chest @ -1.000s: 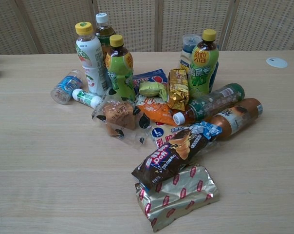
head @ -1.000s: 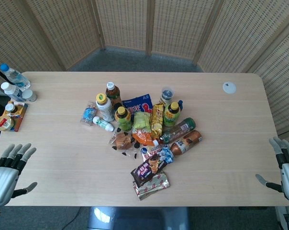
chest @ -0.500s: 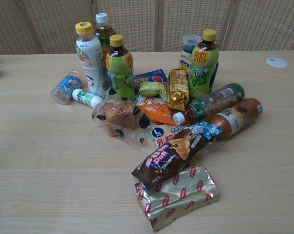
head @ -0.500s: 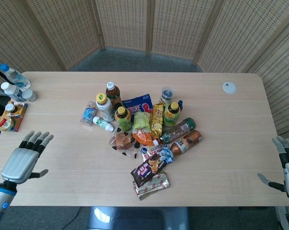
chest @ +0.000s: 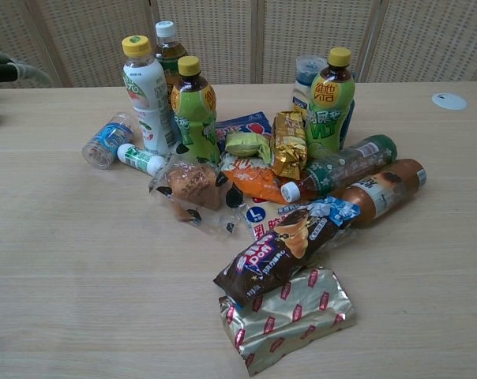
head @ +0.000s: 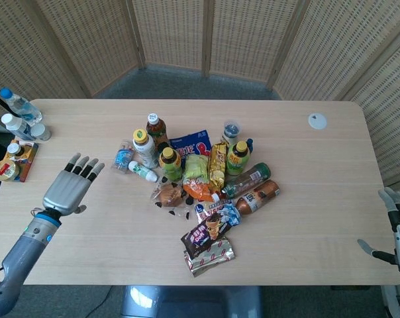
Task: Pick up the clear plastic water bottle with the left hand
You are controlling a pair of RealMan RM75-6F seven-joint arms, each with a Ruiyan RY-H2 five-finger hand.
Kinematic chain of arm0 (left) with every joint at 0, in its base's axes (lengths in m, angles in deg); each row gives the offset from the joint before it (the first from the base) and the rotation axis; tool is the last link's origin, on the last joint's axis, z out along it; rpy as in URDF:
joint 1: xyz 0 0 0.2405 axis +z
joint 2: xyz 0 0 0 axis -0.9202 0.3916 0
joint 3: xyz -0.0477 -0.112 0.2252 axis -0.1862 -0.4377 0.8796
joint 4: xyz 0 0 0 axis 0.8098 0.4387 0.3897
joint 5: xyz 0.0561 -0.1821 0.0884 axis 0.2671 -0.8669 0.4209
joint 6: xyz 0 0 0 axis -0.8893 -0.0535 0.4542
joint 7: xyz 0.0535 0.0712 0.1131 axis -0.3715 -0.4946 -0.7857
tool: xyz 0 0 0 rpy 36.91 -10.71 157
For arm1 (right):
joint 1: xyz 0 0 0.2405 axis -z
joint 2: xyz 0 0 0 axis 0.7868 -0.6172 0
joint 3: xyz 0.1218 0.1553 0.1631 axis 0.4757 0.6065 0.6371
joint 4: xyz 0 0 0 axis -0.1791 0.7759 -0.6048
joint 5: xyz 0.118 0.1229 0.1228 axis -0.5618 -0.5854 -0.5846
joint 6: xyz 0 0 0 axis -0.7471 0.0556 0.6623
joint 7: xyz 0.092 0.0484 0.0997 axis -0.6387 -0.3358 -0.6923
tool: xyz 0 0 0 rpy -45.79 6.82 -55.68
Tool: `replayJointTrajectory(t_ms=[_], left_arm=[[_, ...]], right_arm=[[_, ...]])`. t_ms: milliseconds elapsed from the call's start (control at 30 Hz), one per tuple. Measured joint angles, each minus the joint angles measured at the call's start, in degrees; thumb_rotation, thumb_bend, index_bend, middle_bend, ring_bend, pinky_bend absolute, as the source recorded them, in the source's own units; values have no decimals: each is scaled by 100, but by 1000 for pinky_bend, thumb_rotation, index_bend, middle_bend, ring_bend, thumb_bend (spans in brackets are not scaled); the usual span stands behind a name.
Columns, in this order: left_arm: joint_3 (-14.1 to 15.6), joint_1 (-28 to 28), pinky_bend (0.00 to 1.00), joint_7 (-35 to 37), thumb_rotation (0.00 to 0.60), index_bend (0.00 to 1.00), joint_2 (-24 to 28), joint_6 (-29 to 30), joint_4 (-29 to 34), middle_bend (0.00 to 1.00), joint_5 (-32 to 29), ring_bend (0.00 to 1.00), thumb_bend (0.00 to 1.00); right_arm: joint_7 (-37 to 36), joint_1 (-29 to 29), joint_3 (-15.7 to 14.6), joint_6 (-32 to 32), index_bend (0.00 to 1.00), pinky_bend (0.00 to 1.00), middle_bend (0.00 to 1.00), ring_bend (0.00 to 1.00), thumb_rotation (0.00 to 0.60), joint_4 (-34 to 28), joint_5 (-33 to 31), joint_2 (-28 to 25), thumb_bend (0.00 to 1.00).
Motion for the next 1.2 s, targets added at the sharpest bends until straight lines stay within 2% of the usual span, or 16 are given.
replayJointTrajectory(t_ms=[400, 700, 1000, 1200], left_arm=[[76, -759, 0, -739, 600, 76, -984, -253, -1273, 0, -1308, 0, 0], [-11, -1185, 0, -830, 600, 81, -1712, -372, -2159, 0, -2285, 0, 0], [-37, -1639, 0, -825, 600, 80, -2561, -579, -3206, 0, -2797, 0, 0], [48, -1778, 0, -738, 600, 82, -2822, -670, -3507, 0, -2852, 0, 0]], right_arm=[[-4, -12, 19, 43, 0, 0, 0, 0, 586, 38, -64, 14, 0], [-12, -22, 41, 81, 0, 0, 0, 0, 586, 108, -150, 64, 0], [-88, -52, 110, 205, 0, 0, 0, 0, 585, 272, -367, 105, 0], [-108, -35, 108, 181, 0, 0, 0, 0, 585, 276, -356, 101, 0]])
